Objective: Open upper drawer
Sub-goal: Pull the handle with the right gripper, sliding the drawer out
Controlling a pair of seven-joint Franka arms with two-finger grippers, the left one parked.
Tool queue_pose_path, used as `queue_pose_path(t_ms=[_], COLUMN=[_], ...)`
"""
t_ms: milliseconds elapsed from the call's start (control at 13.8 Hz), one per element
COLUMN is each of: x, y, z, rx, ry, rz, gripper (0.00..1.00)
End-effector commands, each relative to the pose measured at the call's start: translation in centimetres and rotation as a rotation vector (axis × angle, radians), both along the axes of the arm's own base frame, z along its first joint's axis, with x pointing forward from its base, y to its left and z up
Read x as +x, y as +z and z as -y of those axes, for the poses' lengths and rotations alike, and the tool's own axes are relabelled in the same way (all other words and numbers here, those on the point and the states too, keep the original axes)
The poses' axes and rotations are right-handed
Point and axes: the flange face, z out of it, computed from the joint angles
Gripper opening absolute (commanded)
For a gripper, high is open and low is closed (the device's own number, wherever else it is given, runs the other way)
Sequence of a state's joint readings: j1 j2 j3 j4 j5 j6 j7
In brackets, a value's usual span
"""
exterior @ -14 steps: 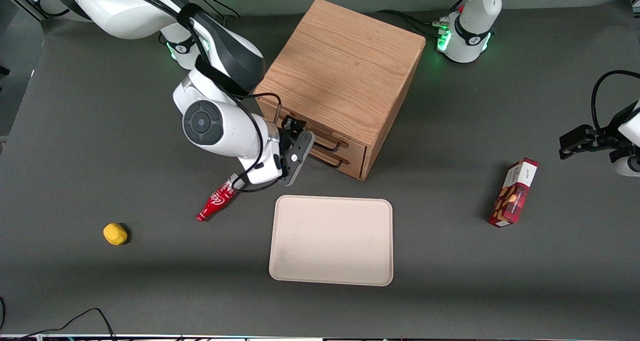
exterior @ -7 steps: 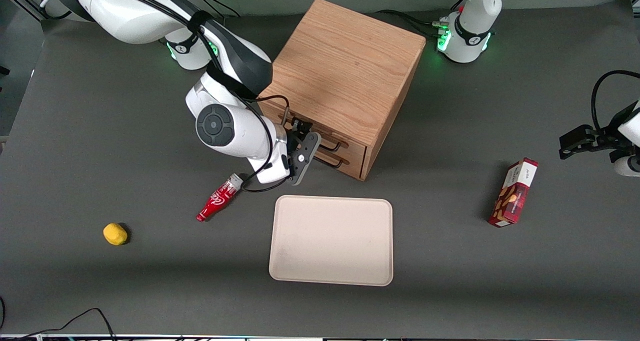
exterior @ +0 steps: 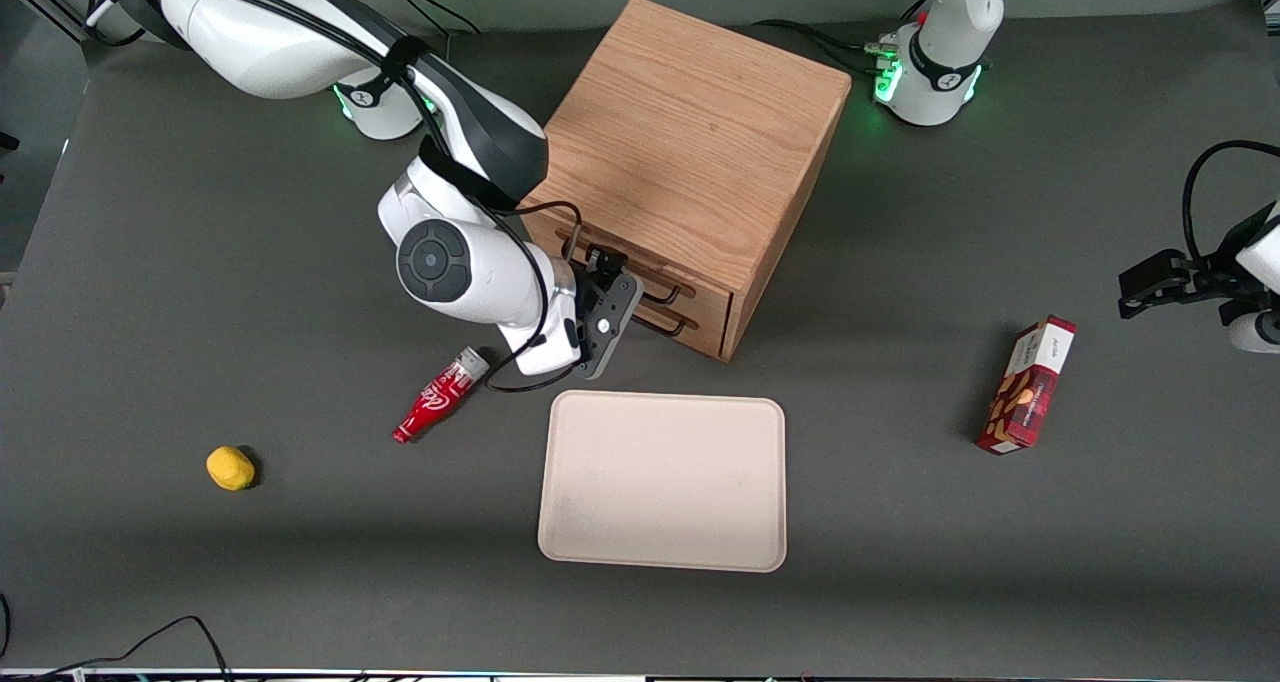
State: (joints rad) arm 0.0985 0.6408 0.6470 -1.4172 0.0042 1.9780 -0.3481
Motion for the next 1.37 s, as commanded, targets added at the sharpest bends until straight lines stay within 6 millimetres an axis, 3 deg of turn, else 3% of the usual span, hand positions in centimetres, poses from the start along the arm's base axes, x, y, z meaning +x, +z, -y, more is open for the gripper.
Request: queue_pose_path(t_ms=[0,217,723,940,1301], x=[1.7,3.3,8.7,10.4,11.0], y=[0.0,0.4,0.5,1.6,4.2], z=[0.9,2.3,8.2,9.8,10.4], rx=[-0.015,-0.034,-0.054,-0.054,-0.034], ry=[-0.016,-0.02,-0.028,-0.065,-0.128], rz=[0.046,0.091,0.176,0.207,0.225], gripper=[1.0,1.0,1.0,1.0,1.0])
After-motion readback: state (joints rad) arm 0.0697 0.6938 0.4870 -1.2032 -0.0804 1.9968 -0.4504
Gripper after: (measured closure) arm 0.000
